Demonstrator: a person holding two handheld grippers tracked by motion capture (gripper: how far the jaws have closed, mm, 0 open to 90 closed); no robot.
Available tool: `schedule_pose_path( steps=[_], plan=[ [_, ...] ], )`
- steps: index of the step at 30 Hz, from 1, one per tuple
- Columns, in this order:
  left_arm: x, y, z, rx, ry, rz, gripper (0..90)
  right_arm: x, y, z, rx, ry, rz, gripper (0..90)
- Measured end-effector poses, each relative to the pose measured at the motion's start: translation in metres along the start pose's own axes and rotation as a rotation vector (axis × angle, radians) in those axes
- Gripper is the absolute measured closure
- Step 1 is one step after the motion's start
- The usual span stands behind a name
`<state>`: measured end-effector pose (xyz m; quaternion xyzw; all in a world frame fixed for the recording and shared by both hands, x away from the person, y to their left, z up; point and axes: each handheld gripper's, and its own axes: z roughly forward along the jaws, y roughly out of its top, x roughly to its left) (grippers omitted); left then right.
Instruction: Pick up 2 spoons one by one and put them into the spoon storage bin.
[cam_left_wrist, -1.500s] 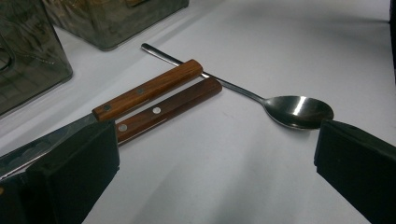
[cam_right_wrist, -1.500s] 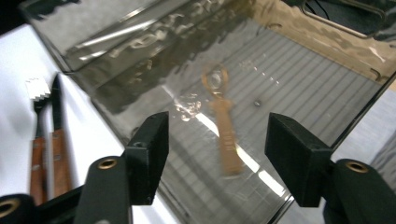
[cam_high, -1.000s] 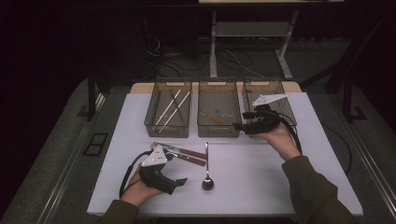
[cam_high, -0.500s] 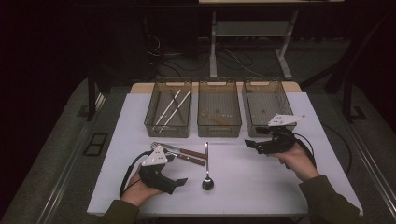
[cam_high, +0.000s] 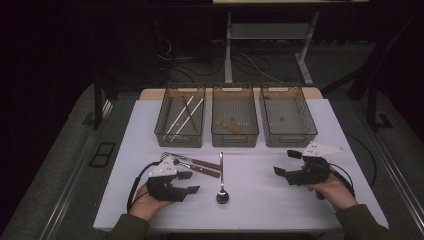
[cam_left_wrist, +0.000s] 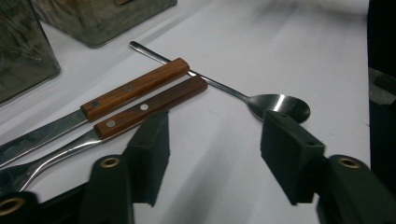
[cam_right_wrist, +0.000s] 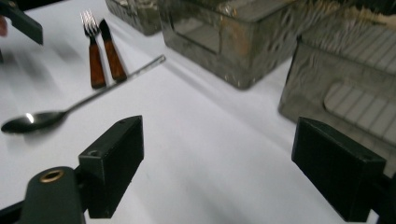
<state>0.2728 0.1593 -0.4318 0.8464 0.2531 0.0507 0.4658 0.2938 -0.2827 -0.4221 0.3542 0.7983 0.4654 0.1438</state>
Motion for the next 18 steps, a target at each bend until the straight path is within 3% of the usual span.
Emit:
schedule_pose_path(
  steps=[6, 14, 18],
  plan=[
    [0.000, 0.000, 0.001, 0.026, -0.008, 0.006, 62.9, 0.004, -0.017, -0.007, 0.030, -0.004, -0.002, 16.5],
    [-0.002, 0.006, 0.005, 0.041, -0.034, 0.003, 88.9, 0.010, -0.030, -0.013, 0.020, 0.007, 0.027, 16.5],
    [-0.005, 0.011, 0.014, 0.057, -0.048, 0.015, 89.1, 0.014, -0.031, -0.010, 0.029, 0.014, 0.026, 16.5]
  ],
)
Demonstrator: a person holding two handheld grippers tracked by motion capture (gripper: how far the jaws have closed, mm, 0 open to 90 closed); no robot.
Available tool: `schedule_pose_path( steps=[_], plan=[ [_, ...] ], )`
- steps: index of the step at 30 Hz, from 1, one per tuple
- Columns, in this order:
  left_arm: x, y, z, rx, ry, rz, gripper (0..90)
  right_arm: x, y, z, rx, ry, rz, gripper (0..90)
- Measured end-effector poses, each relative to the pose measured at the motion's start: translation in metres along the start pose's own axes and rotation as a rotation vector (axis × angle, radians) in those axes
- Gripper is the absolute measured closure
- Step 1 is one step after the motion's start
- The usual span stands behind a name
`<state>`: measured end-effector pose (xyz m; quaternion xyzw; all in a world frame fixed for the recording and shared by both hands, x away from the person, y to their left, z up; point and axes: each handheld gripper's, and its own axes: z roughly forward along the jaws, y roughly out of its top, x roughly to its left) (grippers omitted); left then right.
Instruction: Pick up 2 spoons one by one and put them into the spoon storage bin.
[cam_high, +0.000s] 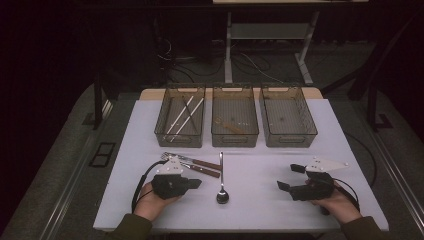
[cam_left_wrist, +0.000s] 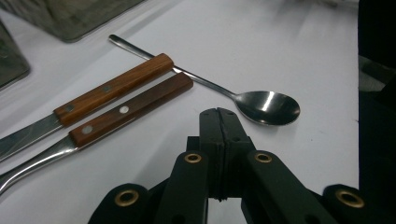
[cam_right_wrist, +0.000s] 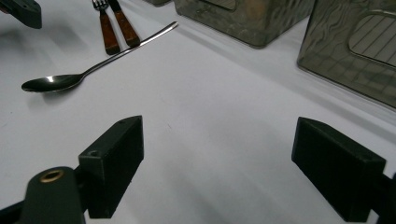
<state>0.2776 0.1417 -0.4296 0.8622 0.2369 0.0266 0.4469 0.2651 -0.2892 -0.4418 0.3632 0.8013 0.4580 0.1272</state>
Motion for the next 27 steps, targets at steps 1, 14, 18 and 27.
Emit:
schedule_pose_path(
  steps=[1, 14, 18, 27],
  plan=[
    [0.000, 0.001, 0.003, 0.002, -0.007, 0.002, 89.0, 0.001, 0.000, 0.001, 0.003, -0.001, -0.001, 16.5],
    [-0.005, 0.020, 0.047, 0.089, -0.041, 0.082, 89.1, 0.001, 0.000, 0.004, 0.013, -0.009, -0.016, 16.5],
    [-0.004, 0.023, 0.056, 0.104, -0.042, 0.086, 89.1, 0.001, 0.000, 0.004, 0.011, -0.011, -0.017, 16.5],
    [-0.006, 0.025, 0.069, 0.138, -0.047, 0.118, 89.2, 0.001, 0.000, 0.004, 0.017, -0.007, -0.021, 16.5]
  ],
)
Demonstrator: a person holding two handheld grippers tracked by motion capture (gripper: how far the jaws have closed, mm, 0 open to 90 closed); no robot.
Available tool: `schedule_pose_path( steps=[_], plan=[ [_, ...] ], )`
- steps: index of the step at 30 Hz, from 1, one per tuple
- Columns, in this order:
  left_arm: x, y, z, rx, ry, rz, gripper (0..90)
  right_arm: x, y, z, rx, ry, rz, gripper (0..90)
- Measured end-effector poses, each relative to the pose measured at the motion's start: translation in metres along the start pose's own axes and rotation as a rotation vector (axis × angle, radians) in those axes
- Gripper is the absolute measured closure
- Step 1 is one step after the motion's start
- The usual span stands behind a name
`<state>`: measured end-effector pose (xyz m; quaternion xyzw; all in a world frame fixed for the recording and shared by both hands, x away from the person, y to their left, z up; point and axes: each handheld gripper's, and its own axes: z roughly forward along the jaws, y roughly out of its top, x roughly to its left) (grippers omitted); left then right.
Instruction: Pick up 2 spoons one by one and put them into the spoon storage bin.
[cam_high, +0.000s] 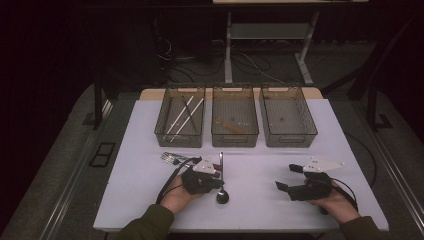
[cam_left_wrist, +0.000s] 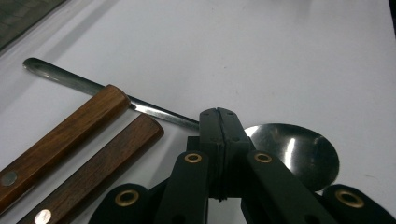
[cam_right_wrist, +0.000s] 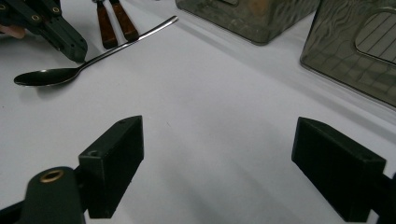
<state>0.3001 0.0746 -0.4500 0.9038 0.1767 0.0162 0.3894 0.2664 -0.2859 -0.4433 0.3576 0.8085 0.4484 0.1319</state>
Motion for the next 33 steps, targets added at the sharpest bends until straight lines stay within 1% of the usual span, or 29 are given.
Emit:
schedule_pose_path(
  steps=[6, 9, 14, 22, 29, 33],
  plan=[
    [-0.001, 0.000, 0.001, -0.005, -0.004, -0.006, 89.1, -0.001, 0.000, -0.001, -0.002, -0.003, 0.001, 16.5],
    [0.000, 0.002, 0.003, -0.011, -0.012, 0.004, 89.1, 0.000, 0.000, -0.001, -0.002, -0.002, 0.001, 16.5],
    [0.000, 0.007, 0.009, -0.012, -0.020, 0.018, 89.2, 0.000, 0.001, -0.001, -0.001, -0.001, -0.002, 16.5],
    [0.001, 0.014, 0.018, -0.020, -0.027, 0.017, 89.1, -0.001, 0.001, -0.002, -0.005, -0.003, -0.001, 16.5],
    [0.001, 0.022, 0.026, -0.018, -0.031, 0.033, 89.1, 0.000, 0.001, -0.002, -0.002, -0.003, -0.003, 16.5],
    [0.000, 0.027, 0.031, -0.020, -0.033, 0.033, 89.2, -0.001, 0.001, -0.002, -0.004, -0.003, -0.004, 16.5]
  ],
)
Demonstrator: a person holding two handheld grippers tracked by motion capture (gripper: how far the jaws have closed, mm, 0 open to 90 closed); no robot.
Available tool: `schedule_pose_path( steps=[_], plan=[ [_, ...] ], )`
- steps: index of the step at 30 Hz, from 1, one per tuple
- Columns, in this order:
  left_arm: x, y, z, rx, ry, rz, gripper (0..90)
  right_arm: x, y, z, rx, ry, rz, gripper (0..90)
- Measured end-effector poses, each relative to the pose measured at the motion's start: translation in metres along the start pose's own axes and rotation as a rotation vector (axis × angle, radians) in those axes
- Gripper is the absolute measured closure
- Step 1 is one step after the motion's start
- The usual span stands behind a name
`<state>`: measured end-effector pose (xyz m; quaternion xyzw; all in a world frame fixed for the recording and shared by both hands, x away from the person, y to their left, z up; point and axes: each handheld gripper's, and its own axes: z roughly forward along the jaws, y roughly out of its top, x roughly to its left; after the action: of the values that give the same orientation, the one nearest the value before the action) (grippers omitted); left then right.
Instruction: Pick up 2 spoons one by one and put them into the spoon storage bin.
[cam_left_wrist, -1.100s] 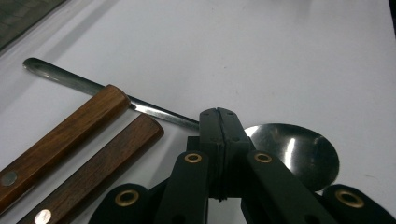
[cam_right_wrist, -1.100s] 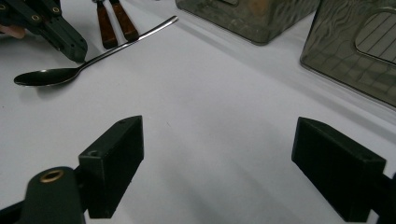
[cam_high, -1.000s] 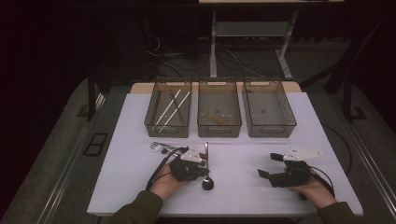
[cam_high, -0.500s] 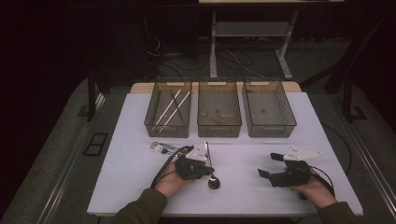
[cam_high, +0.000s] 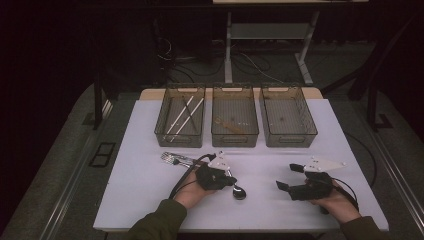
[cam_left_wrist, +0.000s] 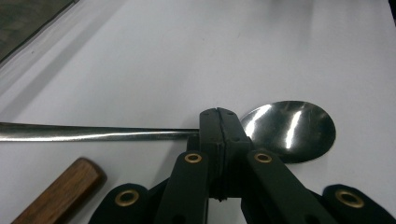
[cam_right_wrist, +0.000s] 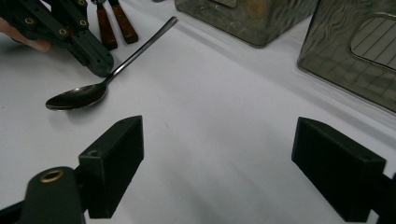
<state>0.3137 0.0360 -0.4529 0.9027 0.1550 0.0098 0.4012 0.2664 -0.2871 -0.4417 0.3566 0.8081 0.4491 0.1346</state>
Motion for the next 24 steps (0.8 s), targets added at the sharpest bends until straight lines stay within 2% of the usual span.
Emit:
schedule_pose_path(
  steps=[8, 20, 24],
  plan=[
    [-0.002, 0.012, 0.013, 0.003, -0.003, 0.009, 89.1, 0.000, 0.000, 0.000, 0.000, 0.000, -0.001, 16.5],
    [-0.016, 0.018, 0.020, 0.021, -0.042, 0.028, 89.1, 0.000, 0.000, -0.001, -0.001, -0.004, -0.007, 16.5],
    [-0.020, 0.021, 0.025, 0.013, -0.046, 0.037, 89.1, 0.000, 0.000, -0.001, 0.001, -0.005, -0.007, 16.5]
  ],
)
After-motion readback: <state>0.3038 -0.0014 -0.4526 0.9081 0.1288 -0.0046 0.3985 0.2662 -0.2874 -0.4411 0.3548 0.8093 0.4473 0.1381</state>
